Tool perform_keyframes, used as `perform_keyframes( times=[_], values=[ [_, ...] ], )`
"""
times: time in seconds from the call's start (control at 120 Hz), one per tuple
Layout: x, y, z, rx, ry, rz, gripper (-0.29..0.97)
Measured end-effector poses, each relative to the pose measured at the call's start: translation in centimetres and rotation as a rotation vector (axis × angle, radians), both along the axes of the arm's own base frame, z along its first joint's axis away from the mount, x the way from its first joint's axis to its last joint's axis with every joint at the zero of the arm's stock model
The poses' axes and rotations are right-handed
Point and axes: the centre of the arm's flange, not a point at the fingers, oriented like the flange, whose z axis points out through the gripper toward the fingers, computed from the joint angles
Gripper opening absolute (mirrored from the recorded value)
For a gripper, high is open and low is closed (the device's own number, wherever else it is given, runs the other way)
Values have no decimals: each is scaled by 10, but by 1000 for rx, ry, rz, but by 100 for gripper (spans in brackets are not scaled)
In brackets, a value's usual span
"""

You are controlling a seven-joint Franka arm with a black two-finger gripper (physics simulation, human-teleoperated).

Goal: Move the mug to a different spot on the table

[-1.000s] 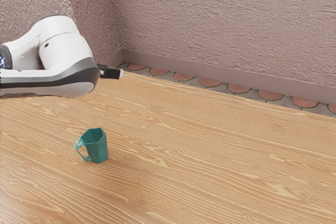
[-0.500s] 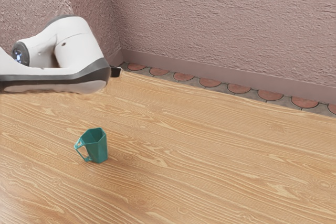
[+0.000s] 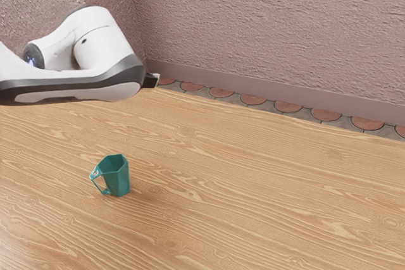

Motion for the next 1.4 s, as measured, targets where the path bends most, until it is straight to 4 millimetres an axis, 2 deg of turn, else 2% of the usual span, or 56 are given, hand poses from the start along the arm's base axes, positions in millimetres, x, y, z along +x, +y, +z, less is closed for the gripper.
perform_keyframes(
  times=[0.117, 0.242, 0.325, 0.4, 0.467, 0.567, 0.642, 0.767, 0.85, 0.933, 1.075, 1.175, 1.25, 1.4],
  values=[
    [13, 9, 6, 25, -70, -46, 68],
    [26, 9, 10, 19, -144, -112, 68],
    [38, 21, 2, 10, -195, -149, 68],
    [47, 30, 3, 7, -243, -178, 68],
    [49, 32, -7, -4, -225, -170, 68],
    [46, 24, -29, -33, -170, -161, 68],
    [55, 16, -31, 12, -181, -239, 68],
    [85, 0, -11, 361, -160, -623, 68],
    [103, -13, 29, 609, -49, -915, 68],
    [106, -10, 60, 712, 158, -1023, 68],
    [99, 17, 106, 663, 465, -899, 68],
    [88, 38, 126, 552, 626, -743, 68],
    [79, 52, 130, 458, 733, -625, 68],
    [66, 71, 120, 286, 887, -410, 68]
  ],
)
